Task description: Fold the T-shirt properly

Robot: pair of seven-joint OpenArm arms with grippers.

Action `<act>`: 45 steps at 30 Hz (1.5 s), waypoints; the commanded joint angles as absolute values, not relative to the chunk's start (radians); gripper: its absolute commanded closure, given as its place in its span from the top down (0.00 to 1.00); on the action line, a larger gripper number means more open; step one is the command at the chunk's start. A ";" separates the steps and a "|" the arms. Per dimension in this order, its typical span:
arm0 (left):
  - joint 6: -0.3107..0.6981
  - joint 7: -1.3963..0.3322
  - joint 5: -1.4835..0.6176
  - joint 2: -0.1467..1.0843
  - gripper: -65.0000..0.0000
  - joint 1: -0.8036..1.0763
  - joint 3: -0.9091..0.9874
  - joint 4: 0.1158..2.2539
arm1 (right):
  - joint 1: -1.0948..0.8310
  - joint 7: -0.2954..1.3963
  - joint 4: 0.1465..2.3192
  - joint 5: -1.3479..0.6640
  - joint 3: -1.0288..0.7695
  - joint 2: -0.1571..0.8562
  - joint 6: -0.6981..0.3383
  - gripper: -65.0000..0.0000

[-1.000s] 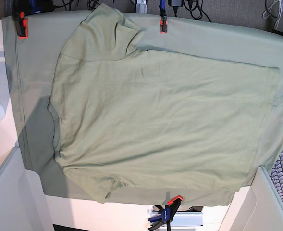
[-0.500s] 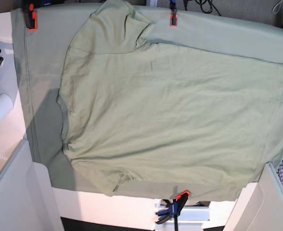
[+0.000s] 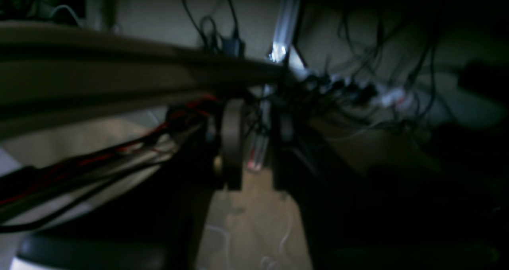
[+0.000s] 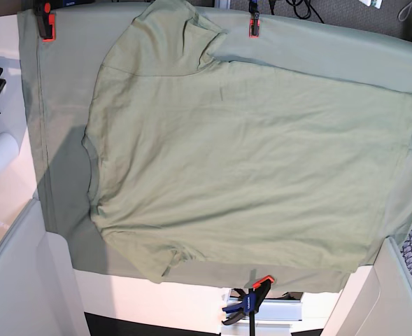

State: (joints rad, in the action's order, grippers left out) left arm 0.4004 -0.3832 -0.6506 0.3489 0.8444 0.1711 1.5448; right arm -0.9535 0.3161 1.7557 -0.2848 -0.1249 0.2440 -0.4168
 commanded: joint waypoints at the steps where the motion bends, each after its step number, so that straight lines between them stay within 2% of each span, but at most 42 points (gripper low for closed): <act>1: 0.413 -0.387 -0.673 0.361 0.10 0.875 0.195 1.597 | -0.980 0.297 1.811 -0.298 -0.136 0.250 -0.426 0.18; 8: 0.414 -0.546 -0.790 0.383 0.10 0.953 0.360 1.824 | -0.983 0.379 2.042 -0.458 -0.236 0.234 -0.426 0.18; 9: 0.414 -0.577 -0.803 0.384 0.10 0.953 0.384 1.844 | -0.974 0.383 2.066 -0.478 -0.259 0.221 -0.426 0.22; 13: 0.416 -0.611 -0.812 0.401 0.10 0.953 0.458 1.906 | -0.905 0.459 2.100 -0.545 -0.344 0.157 -0.393 0.49; 14: 0.416 -0.611 -0.812 0.412 0.10 0.953 0.470 1.913 | -0.883 0.479 2.097 -0.545 -0.359 0.140 -0.364 0.52; 17: 0.416 -0.610 -0.812 0.450 0.10 0.953 0.496 1.917 | -0.815 0.495 2.072 -0.530 -0.386 0.101 -0.289 0.53; 26: 0.416 -0.610 -0.795 0.536 0.10 0.953 0.500 1.917 | -0.651 0.533 1.888 -0.556 -0.377 0.028 -0.285 0.53; 30: 0.416 -0.604 -0.791 0.558 0.21 0.952 0.500 1.917 | -0.638 0.562 1.854 -0.584 -0.346 -0.009 -0.300 0.53; 43: 0.415 -0.580 -0.750 0.606 0.24 0.897 0.523 1.917 | -0.638 0.542 1.853 -0.511 -0.168 -0.094 -0.314 0.53; 45: 0.409 -0.580 -0.750 0.624 0.30 0.872 0.553 1.917 | -0.638 0.537 1.853 -0.505 -0.169 -0.098 -0.314 0.53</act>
State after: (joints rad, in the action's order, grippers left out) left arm 0.4088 -0.6025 -0.7437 0.6071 0.8692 0.5385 1.9038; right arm -0.6312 0.5308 1.8462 -0.5037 -0.1707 -0.0975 -0.3073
